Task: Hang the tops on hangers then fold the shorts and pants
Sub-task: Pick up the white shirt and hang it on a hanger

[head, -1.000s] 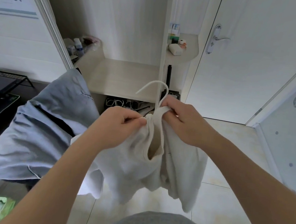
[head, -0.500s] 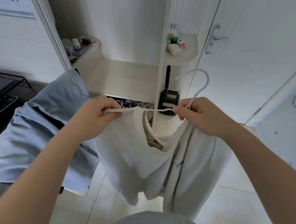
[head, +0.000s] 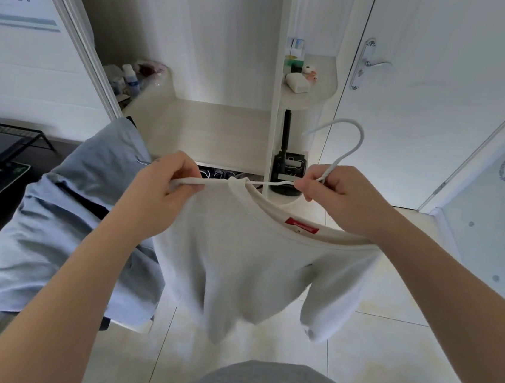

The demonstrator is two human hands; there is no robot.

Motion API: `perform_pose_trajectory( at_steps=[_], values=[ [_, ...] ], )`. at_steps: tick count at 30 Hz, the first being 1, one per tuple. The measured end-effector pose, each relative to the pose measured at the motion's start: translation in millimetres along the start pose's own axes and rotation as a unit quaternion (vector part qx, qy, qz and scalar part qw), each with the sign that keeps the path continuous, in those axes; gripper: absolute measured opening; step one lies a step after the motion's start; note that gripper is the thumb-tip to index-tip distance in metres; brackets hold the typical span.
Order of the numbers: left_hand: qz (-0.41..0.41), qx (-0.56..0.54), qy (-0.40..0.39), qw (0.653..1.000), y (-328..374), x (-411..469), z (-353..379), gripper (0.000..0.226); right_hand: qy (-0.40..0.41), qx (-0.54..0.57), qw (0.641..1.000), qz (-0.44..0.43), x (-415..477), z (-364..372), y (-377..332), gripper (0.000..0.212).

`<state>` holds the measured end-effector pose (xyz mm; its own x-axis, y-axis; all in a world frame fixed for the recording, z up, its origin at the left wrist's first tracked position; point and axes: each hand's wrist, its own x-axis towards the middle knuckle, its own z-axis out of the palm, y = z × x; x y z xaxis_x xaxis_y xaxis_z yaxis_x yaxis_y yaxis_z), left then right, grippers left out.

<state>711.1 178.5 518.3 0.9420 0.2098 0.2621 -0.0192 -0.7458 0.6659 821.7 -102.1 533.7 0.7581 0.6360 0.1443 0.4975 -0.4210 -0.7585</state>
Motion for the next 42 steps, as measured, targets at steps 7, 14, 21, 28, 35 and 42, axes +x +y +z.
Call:
perform_pose_trajectory(
  at_steps=[7, 14, 21, 28, 35, 42],
  values=[
    [-0.16, 0.127, -0.179, 0.962, -30, 0, -6, 0.027, 0.046, 0.03, 0.998, -0.025, 1, -3, 2, 0.037],
    [-0.101, 0.052, -0.017, 0.993, -42, -9, -10, 0.019, -0.049, 0.013, 0.998, 0.031, 2, -18, 15, 0.037],
    [-0.075, -0.087, 0.115, 0.987, -40, -22, -2, 0.023, -0.107, 0.068, 0.989, 0.077, -1, -14, 20, 0.038],
    [-0.09, -0.182, 0.136, 0.97, -36, -18, -3, 0.047, -0.157, 0.05, 0.981, 0.106, -1, -6, 20, 0.036],
    [-0.081, -0.218, 0.087, 0.969, -32, -20, -12, 0.026, -0.06, 0.013, 0.993, 0.1, 4, 11, 21, 0.04],
    [-0.177, -0.14, -0.006, 0.974, -62, -26, -22, 0.01, 0.005, 0.042, 0.999, 0.022, -6, 20, 10, 0.034]
  ],
)
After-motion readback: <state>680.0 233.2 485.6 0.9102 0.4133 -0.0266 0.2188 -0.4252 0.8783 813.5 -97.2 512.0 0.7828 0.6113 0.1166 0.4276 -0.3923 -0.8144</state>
